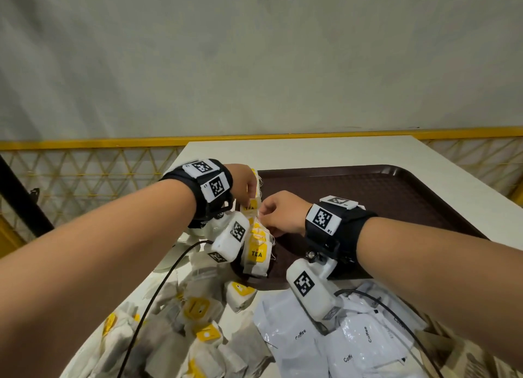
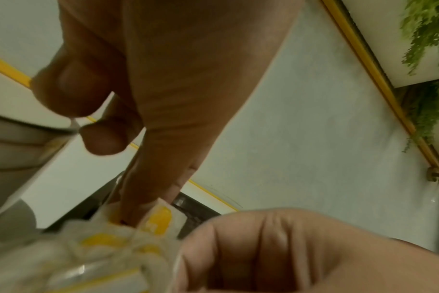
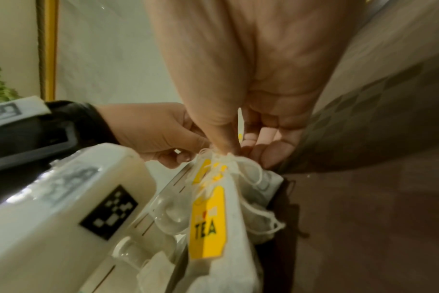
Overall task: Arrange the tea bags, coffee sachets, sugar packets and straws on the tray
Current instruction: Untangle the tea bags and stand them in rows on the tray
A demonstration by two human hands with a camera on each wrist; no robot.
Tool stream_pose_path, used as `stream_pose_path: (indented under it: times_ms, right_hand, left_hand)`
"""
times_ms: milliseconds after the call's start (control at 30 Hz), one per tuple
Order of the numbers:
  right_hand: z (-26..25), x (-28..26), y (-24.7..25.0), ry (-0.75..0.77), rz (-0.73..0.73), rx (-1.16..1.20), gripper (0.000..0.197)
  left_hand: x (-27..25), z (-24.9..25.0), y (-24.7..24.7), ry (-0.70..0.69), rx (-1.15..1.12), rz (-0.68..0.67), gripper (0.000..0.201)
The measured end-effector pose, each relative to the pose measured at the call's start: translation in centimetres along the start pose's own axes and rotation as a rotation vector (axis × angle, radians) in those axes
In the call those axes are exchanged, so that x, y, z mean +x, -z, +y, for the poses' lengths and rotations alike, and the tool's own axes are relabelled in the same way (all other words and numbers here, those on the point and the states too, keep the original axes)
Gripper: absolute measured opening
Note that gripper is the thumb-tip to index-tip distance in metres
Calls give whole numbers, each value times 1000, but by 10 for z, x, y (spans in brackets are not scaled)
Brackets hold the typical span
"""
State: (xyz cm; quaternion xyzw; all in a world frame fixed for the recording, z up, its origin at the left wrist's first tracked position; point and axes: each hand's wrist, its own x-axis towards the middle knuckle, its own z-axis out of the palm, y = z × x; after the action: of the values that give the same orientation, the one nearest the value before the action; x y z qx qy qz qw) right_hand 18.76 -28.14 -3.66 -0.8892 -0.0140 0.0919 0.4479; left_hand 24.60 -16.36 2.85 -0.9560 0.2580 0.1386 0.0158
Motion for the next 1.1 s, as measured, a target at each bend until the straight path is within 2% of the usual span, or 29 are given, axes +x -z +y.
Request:
stream_pose_path:
  times_ms: [100, 200, 367, 533, 767, 933, 1100]
  right_hand:
    - [-3, 3, -1, -44, 43, 0, 22]
    - [-5, 2, 2, -98, 43, 64, 25]
    - [-3, -6, 8, -153, -36, 246, 27]
    - [2, -16, 10, -112, -58, 290, 17]
    - [6, -29, 6, -108, -53, 315, 18]
    - [0, -36, 3, -77, -76, 204, 19]
    - [-3, -35, -3, -46, -29, 211, 22]
  left_hand:
    - [-2, 0, -1, 46, -67, 40, 25]
    - [-11, -7, 3, 115, -152, 105, 16]
    - [-35, -19, -4, 139, -289, 7, 5]
    - [-37, -15, -21, 139, -320, 69, 10]
    - [-33, -6, -31, 162, -407, 150, 15]
    - [-34, -1, -35, 174, -434, 220, 17]
    - [-37, -3, -38, 181, -510, 247, 16]
